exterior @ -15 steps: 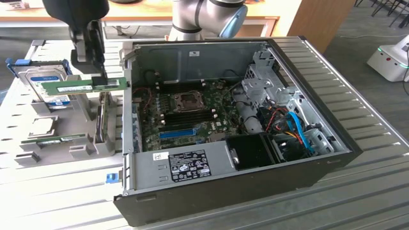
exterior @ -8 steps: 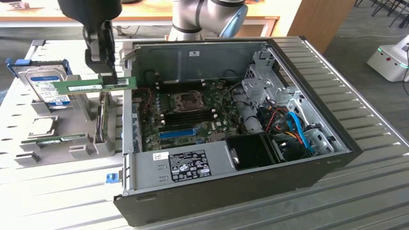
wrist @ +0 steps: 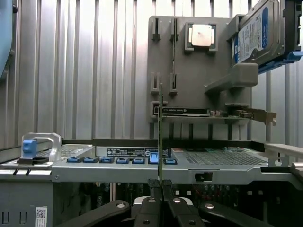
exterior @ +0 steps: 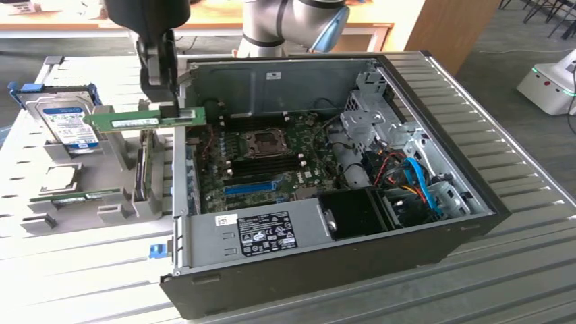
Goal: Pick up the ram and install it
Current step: 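Pick up the ram and move it above insertion slot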
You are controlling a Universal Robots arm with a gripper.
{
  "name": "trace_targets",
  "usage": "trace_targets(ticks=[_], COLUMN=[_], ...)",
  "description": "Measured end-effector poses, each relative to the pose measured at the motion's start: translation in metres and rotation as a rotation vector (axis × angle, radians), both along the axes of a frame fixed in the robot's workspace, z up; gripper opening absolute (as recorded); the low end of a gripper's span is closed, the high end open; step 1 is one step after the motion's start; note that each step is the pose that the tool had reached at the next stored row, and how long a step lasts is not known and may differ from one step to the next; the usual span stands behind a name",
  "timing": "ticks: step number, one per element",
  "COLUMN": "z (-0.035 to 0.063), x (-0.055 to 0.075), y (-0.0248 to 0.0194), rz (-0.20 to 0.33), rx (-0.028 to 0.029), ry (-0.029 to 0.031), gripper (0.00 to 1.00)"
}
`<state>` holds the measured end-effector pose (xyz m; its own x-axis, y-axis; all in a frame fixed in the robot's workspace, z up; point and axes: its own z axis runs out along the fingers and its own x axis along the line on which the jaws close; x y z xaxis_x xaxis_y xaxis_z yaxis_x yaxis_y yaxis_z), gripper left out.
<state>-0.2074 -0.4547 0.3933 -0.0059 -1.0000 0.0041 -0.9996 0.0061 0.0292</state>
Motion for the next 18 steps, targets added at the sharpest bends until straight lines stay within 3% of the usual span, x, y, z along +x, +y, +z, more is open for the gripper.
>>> trace_targets(ticks=[18], z=[0.0], x=[0.043], y=[0.0], rz=[0.0], rx=[0.0], ry=[0.0], gripper=[0.12])
